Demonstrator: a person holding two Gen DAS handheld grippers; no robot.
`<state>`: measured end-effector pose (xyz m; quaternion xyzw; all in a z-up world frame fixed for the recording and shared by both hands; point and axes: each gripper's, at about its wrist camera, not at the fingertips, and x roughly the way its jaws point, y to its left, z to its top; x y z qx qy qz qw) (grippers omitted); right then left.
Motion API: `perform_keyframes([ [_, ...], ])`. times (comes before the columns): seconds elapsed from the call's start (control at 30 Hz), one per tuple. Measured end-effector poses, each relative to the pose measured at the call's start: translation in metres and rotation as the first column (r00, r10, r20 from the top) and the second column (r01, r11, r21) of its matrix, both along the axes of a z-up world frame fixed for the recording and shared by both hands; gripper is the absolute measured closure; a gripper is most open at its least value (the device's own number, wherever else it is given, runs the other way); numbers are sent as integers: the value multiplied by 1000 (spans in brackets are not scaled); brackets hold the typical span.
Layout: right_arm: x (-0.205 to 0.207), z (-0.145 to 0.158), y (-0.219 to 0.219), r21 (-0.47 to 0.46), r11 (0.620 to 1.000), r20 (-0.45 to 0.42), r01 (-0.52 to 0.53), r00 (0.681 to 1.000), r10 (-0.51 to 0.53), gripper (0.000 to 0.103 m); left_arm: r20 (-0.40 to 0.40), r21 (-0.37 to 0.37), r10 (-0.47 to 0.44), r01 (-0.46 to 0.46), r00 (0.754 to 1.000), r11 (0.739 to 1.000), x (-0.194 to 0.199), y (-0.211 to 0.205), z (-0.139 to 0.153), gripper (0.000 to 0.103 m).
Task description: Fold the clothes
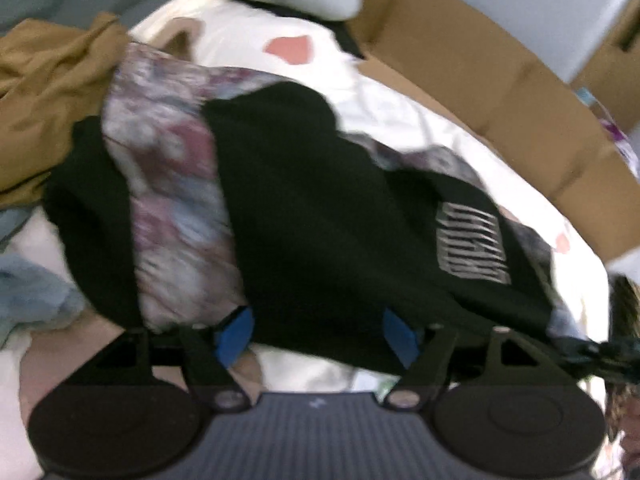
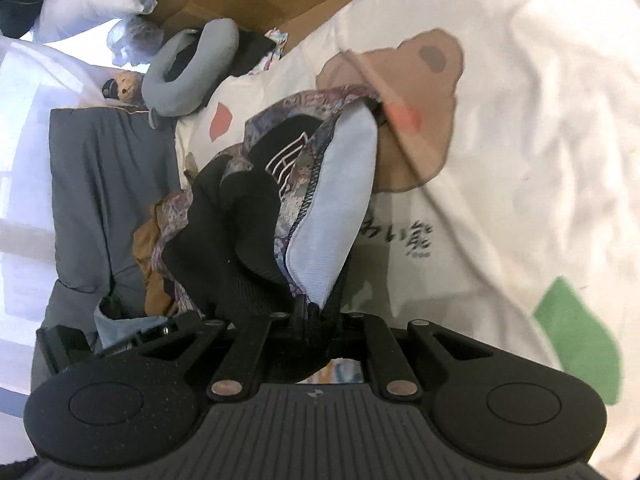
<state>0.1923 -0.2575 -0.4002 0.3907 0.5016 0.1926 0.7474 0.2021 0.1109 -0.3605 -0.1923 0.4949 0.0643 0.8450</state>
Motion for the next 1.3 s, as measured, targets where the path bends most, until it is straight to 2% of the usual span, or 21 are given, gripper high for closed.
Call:
perform_keyframes([
  [0.17,-4,19,-26,-54,999,76,-4,997,8,99,-18,19,86,-86,996,996,5,17,-8,18],
  [0.33,-18,27,-43,-73,997,109,-20,994,28,99,-33,18,93,-92,995,996,13,20,-14,16],
  [0.67,-55,33,-84,-133,990,124,53,992,-37,100,-81,-7,69,-70,994,998,31,30,-9,11],
  [0.87,-80,43,-111,-113,988,118,107,989,-93,100,-99,-52,81,-86,992,995,38,39,-8,10],
  [1.1,-107,34,-129,-137,976,64,170,985,-162,102,-95,-70,57,-64,994,996,43,43,-3,10],
  [1.2,-107,30,-135,-151,970,46,192,981,-187,100,-83,-71,51,-57,995,996,45,47,2,18],
  [1.3,-107,29,-137,-159,967,50,201,979,-195,99,-82,-62,25,-31,996,998,46,46,7,47],
])
